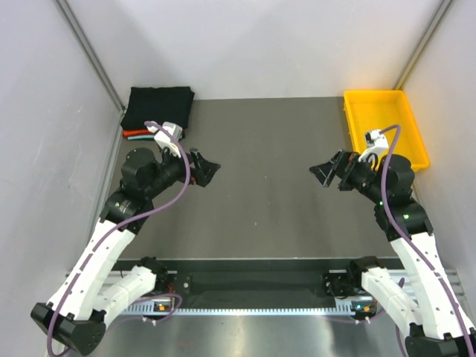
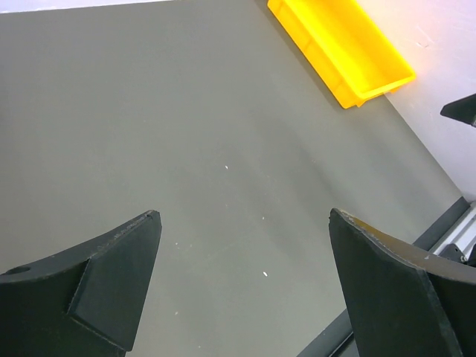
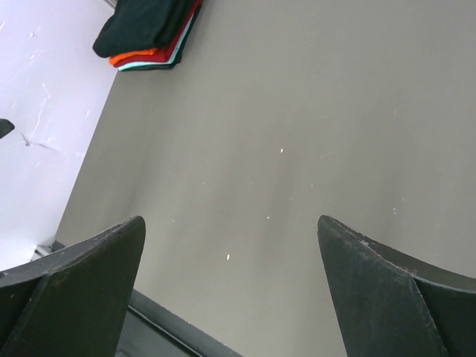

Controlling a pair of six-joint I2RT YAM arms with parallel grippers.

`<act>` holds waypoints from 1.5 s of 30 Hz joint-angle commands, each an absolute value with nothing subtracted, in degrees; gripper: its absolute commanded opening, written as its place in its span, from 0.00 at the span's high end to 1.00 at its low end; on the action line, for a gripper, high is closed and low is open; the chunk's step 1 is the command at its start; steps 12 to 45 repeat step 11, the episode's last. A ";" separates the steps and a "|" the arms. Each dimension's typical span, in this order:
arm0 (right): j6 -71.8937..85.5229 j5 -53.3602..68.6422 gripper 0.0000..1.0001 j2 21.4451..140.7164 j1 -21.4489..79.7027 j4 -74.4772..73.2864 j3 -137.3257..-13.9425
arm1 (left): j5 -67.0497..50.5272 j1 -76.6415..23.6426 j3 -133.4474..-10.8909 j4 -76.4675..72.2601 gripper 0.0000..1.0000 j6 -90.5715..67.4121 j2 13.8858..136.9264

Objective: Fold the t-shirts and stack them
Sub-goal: Reset both grippers

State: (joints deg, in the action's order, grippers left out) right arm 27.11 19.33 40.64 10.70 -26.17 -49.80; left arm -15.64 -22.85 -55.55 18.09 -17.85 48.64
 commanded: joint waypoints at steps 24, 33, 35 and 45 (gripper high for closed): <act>27.69 17.93 0.00 39.37 10.72 -23.11 -50.01 | -14.51 -22.68 -55.72 16.00 0.01 -19.08 45.88; 27.69 17.93 0.00 39.37 10.72 -23.11 -50.01 | -14.51 -22.68 -55.72 16.00 0.01 -19.08 45.88; 27.69 17.93 0.00 39.37 10.72 -23.11 -50.01 | -14.51 -22.68 -55.72 16.00 0.01 -19.08 45.88; 27.69 17.93 0.00 39.37 10.72 -23.11 -50.01 | -14.51 -22.68 -55.72 16.00 0.01 -19.08 45.88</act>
